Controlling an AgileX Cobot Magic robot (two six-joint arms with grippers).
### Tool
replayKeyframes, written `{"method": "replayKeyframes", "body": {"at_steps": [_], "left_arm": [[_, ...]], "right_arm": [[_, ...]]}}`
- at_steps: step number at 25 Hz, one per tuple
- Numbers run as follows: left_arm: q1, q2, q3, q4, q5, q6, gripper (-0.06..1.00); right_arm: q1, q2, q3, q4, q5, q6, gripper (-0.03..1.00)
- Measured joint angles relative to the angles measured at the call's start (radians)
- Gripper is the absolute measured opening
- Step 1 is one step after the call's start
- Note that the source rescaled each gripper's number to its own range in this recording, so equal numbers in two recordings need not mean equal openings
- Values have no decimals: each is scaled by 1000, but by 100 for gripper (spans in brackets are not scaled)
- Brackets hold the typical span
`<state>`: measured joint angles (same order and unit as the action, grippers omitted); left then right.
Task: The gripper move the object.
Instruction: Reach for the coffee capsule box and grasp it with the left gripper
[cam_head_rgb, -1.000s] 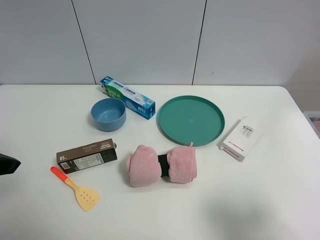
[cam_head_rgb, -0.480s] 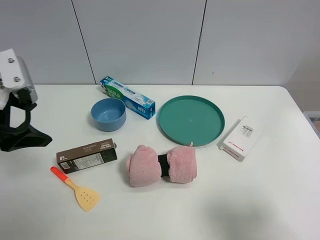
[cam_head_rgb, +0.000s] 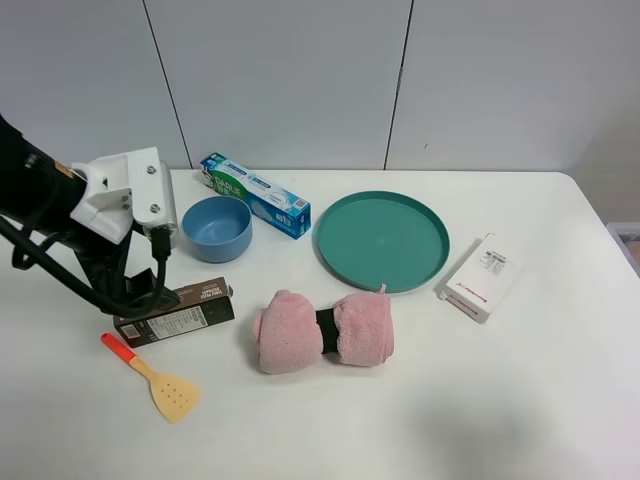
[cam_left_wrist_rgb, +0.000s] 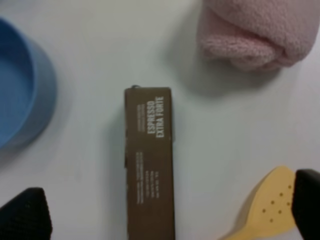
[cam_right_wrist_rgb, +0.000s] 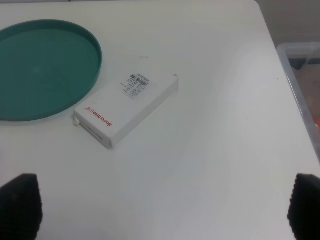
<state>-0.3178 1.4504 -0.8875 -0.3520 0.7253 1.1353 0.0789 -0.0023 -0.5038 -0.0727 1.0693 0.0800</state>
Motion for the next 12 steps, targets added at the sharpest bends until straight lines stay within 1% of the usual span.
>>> {"method": "replayKeyframes", "body": {"at_steps": [4,12], "left_arm": [[-16,85,0,5,-51,1,97],[-16,212,-1,7,-153,1,97]], "right_arm": [[0,0,0,0,0,0,100],[0,0,0,0,0,0,100]]}}
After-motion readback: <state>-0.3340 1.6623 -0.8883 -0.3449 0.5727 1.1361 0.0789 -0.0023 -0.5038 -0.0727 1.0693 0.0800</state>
